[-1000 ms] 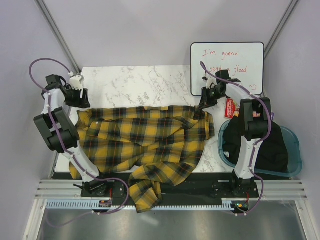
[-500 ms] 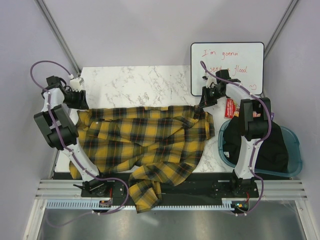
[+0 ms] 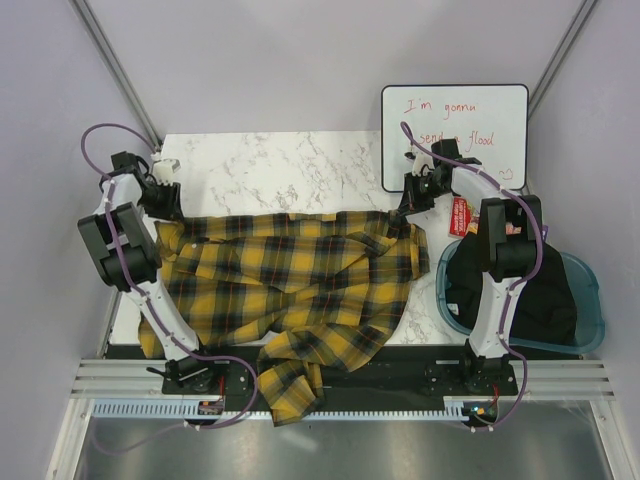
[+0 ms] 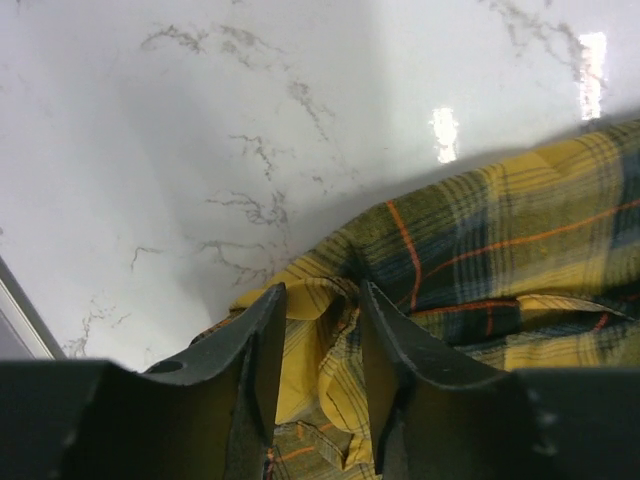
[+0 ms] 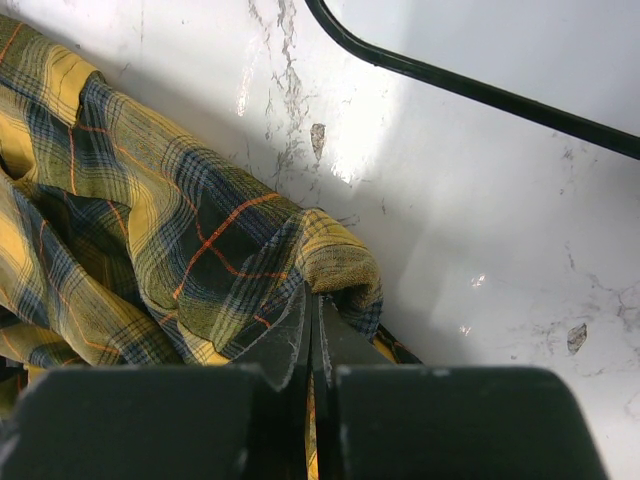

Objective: Fold and stack the long sleeve shirts
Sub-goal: Fold the shirt

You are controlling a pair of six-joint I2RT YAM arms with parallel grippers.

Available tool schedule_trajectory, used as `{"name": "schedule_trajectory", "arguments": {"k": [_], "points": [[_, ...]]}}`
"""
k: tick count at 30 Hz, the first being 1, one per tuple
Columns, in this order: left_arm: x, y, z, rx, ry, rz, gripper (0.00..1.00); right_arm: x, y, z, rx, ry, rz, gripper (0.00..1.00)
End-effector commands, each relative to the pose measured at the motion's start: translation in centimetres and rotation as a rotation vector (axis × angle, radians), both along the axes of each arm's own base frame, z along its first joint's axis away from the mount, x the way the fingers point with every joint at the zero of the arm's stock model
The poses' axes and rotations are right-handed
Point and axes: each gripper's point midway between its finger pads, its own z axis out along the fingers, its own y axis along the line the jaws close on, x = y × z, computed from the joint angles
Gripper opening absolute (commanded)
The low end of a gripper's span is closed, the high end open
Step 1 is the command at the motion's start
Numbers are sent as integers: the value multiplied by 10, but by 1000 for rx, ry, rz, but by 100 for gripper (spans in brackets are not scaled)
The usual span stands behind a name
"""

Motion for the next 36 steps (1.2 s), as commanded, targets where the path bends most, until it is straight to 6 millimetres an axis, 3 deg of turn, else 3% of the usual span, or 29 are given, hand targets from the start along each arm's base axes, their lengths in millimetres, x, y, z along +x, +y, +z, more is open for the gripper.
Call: {"name": "schedule_trajectory", "arguments": {"k": [1, 6, 7, 8, 10, 11, 12, 19, 31, 34, 35, 36], "points": [[14, 22, -4, 63, 3, 87, 40, 9, 3, 7, 17, -42, 7, 0], [12, 19, -2, 52, 7, 81, 39, 8, 3, 5, 15, -37, 10, 0], [12, 20, -2, 57, 11, 82, 36, 9, 2, 5, 15, -40, 9, 0], [11, 22, -2, 67, 13, 88, 23, 9, 3, 5, 14, -40, 10, 0], [11, 26, 3, 78, 2, 94, 16, 9, 2, 4, 8, -41, 11, 0], [13, 29, 5, 84, -5, 100, 4, 9, 1, 4, 4, -44, 9, 0], [16, 32, 11, 92, -22, 105, 2, 10, 1, 5, 1, -49, 9, 0], [32, 60, 27, 170, -85, 154, 2, 27, -7, 18, -35, -130, -14, 0], [48, 81, 10, 230, -99, 204, 2, 55, -15, 18, -82, -204, -59, 0], [53, 89, 14, 260, -111, 214, 11, 58, -14, 20, -85, -207, -57, 0], [55, 87, 20, 251, -127, 207, 26, 57, -12, 17, -81, -194, -49, 12], [54, 79, 25, 216, -142, 181, 32, 56, -10, 19, -75, -184, -35, 21]]}}
